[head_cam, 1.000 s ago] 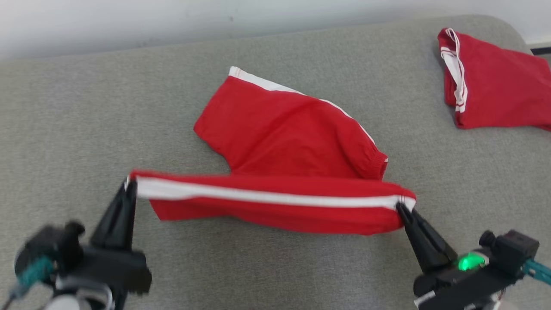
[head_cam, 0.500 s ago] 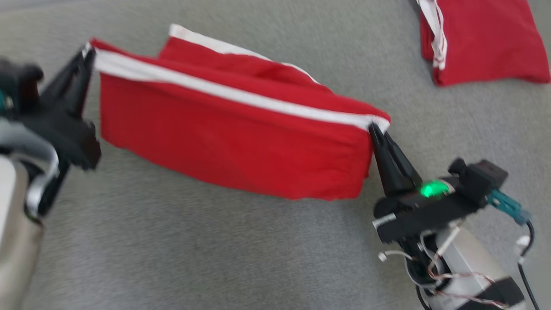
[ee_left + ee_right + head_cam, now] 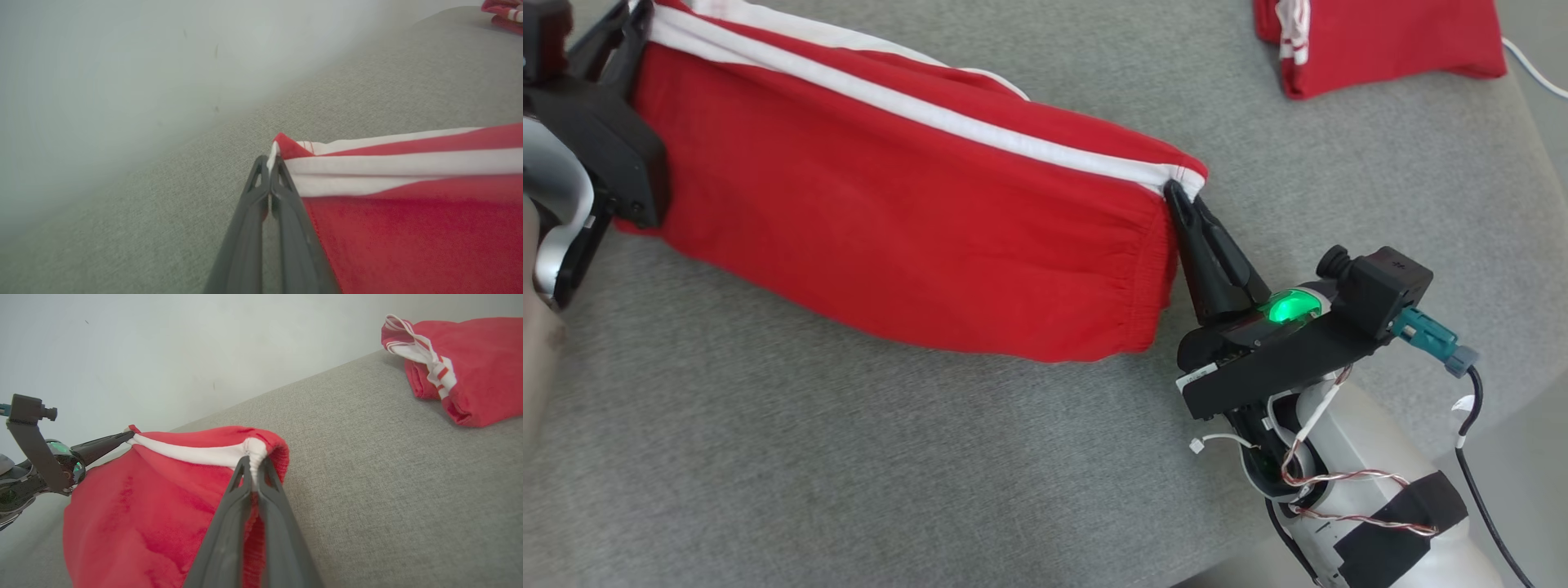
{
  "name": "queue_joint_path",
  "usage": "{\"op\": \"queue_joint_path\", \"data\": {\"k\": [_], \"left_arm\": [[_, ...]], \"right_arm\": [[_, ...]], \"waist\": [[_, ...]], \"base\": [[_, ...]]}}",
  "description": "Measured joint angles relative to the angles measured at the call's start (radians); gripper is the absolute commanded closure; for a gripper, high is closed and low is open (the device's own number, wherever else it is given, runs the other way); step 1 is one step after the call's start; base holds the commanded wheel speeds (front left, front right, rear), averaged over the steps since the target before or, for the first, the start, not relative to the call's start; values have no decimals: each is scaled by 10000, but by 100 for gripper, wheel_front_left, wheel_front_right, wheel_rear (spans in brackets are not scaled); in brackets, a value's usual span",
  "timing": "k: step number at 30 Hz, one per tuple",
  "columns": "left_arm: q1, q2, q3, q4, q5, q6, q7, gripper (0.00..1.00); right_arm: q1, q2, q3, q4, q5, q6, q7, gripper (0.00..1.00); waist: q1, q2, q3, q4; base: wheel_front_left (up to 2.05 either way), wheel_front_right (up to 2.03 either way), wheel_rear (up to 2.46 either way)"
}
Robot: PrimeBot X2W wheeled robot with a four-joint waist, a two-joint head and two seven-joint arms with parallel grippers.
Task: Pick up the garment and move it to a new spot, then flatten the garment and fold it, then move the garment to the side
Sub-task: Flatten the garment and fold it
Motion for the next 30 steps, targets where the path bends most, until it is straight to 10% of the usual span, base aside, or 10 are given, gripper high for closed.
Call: {"op": "queue_joint_path", "data": {"k": [2, 3, 4, 18, 30], "left_arm": [[-107, 33, -171, 309, 19, -4, -313, 94], [-159, 19, -205, 462, -50, -6, -483, 42], [-205, 8, -242, 585, -94, -6, -665, 0], [198, 201, -1091, 1252, -1290, -2, -1708, 0], [1197, 1515, -2817, -35, -3356, -2, 725, 0]], "right_arm": [[0, -4, 52, -65, -104, 0, -4, 45], [1, -10, 35, -115, -180, 0, -4, 0], [13, -15, 17, -178, -245, 0, -6, 0], [2331, 144, -1461, -1958, -1931, -2, -10, 0], [3927, 589, -1825, -2552, -2474, -2, -12, 0]], "waist": [[1, 0, 54, -122], [1, 0, 56, -166], [1, 0, 32, -186], [-3, -2, -1227, 32], [-5, -3, -1931, 57]], "base": [[0, 0, 0], [0, 0, 0], [0, 0, 0], [0, 0, 0], [0, 0, 0]]}}
